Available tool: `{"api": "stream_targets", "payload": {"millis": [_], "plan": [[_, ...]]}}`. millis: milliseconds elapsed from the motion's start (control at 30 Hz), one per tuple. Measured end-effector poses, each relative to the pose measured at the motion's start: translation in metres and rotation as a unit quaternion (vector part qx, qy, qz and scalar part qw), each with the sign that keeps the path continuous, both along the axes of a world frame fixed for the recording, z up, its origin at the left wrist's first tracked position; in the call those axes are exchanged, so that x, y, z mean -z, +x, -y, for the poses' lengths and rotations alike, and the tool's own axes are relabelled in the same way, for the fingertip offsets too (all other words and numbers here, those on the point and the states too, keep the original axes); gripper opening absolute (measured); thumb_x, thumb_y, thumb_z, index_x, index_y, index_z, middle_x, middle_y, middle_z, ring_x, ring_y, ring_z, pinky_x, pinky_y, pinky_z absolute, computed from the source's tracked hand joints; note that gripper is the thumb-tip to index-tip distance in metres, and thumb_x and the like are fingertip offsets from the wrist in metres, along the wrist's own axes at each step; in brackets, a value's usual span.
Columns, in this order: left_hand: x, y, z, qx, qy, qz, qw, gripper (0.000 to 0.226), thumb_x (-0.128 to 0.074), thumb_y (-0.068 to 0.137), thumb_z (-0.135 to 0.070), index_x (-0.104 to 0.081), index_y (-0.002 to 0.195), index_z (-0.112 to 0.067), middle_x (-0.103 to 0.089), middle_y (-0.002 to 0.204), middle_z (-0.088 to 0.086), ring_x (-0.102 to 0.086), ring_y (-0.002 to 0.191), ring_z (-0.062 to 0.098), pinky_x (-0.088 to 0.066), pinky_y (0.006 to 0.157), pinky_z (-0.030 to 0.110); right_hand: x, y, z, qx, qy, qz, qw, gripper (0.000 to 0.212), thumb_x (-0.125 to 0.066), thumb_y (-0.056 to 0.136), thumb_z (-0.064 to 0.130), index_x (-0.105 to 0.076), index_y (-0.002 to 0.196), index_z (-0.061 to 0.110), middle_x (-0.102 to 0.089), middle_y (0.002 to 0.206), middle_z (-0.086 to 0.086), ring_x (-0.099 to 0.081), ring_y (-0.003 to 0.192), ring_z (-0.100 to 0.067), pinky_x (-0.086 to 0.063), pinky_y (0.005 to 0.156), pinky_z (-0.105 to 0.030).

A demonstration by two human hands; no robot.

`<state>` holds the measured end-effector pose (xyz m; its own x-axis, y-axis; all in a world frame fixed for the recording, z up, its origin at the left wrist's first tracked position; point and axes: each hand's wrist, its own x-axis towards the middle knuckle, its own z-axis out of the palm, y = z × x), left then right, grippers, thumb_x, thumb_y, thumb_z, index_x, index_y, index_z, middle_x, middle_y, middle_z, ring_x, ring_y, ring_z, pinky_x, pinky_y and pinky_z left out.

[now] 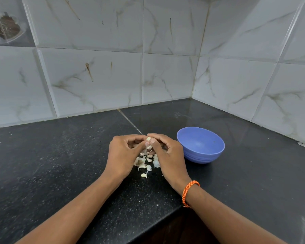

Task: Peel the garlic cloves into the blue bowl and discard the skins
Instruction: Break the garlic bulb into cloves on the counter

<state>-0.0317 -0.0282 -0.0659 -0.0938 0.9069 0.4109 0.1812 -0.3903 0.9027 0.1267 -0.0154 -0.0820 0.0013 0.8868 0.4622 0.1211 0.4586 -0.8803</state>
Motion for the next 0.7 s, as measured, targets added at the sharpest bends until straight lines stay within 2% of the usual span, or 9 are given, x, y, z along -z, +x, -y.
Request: {"api": "stream_targets", "payload": {"millis": [167,267,400,567,700], "plan": [[-0.002,0.0,0.001,0.002,-0.011,-0.007,1.0,0.013,-0.087,0.09,-0.017,-0.086,0.103,-0.017,-0.084,0.09,-0.003,-0.082,0.086,0.016,-0.067,0.086,0.04,0.0,0.003,0.0,0.013,0.012,0.006,1.0,0.016,-0.074,0.101,0.019,-0.08,0.116,0.016,-0.08,0.106,0.007,-0.077,0.098,-0.01,-0.063,0.083,-0.027],[-0.002,0.001,0.002,-0.015,0.0,-0.048,0.999,0.015,-0.085,0.092,-0.012,-0.086,0.104,-0.021,-0.083,0.089,-0.008,-0.081,0.084,0.012,-0.068,0.082,0.039,0.001,0.002,-0.002,0.017,0.019,0.007,1.0,0.016,-0.078,0.098,0.017,-0.08,0.114,0.016,-0.08,0.103,0.005,-0.077,0.097,-0.012,-0.064,0.084,-0.03],[-0.003,0.001,0.003,-0.017,0.02,-0.07,0.997,0.015,-0.088,0.09,-0.017,-0.084,0.103,-0.023,-0.082,0.088,-0.008,-0.079,0.083,0.012,-0.068,0.079,0.038,0.0,0.002,-0.003,0.0,0.017,-0.02,1.0,0.015,-0.077,0.097,0.008,-0.08,0.109,0.014,-0.081,0.099,0.001,-0.078,0.095,-0.016,-0.064,0.083,-0.031],[-0.008,-0.001,0.005,-0.023,0.033,-0.06,0.997,0.04,-0.089,0.087,-0.007,-0.058,0.105,-0.024,-0.081,0.085,-0.002,-0.08,0.078,0.015,-0.065,0.076,0.028,-0.002,0.005,-0.003,-0.035,-0.004,-0.056,0.998,0.01,-0.076,0.097,0.006,-0.08,0.106,0.008,-0.081,0.097,-0.003,-0.078,0.089,-0.02,-0.062,0.081,-0.027],[-0.01,-0.004,0.004,-0.022,0.044,-0.066,0.997,0.041,-0.089,0.087,-0.007,-0.054,0.101,-0.023,-0.08,0.087,0.0,-0.079,0.079,0.015,-0.064,0.077,0.026,-0.002,0.005,-0.003,-0.071,-0.028,-0.098,0.992,0.011,-0.073,0.099,0.004,-0.079,0.108,0.006,-0.081,0.1,-0.008,-0.077,0.089,-0.021,-0.061,0.082,-0.028]]}}
